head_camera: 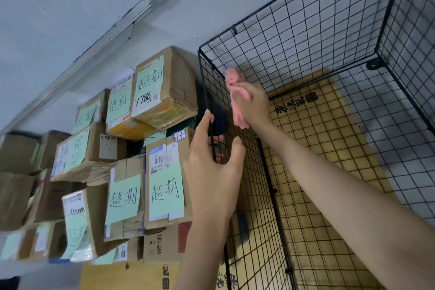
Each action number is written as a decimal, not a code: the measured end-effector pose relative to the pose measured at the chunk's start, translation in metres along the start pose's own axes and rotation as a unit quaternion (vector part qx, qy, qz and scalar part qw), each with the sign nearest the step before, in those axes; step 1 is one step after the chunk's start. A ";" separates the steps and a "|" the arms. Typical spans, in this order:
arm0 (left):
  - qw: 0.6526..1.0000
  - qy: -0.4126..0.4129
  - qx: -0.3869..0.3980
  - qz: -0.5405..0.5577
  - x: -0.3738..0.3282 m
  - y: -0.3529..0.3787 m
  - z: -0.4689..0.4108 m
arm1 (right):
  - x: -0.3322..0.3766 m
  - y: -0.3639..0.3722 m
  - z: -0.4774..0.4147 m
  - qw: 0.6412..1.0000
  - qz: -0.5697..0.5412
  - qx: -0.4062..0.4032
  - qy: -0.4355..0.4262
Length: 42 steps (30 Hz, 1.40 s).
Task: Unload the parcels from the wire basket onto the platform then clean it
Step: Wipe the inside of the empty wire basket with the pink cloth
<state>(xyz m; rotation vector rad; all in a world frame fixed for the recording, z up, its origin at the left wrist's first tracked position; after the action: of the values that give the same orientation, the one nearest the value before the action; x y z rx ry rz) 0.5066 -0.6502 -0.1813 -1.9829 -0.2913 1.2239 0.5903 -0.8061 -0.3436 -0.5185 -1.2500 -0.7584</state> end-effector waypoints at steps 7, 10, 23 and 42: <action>1.000 0.001 -0.007 0.000 0.004 0.000 -0.001 | -0.092 -0.008 -0.014 0.983 0.176 0.017 0.052; 1.000 0.002 -0.004 -0.005 0.004 0.000 -0.001 | -0.095 -0.009 -0.014 0.982 0.183 0.006 0.043; 0.999 0.020 -0.008 -0.036 0.000 -0.003 -0.002 | 0.097 0.000 0.030 0.984 -0.092 0.094 -0.121; 0.999 0.018 0.001 -0.044 0.006 -0.002 -0.003 | -0.075 -0.013 0.008 0.989 0.114 0.038 0.085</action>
<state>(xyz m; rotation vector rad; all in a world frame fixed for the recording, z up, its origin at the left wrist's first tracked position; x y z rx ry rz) 0.5129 -0.6468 -0.1828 -1.9666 -0.3549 1.1315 0.5656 -0.7927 -0.4149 -0.5139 -1.0360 -0.5482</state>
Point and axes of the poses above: each hand's wrist, its own z-axis away from the middle knuckle, its own y-axis out of the palm, x = y × z, the point moved 6 cm from there along -z, towards the middle knuckle, and after that the axes turned 9 degrees about y, right-handed, at the moved point
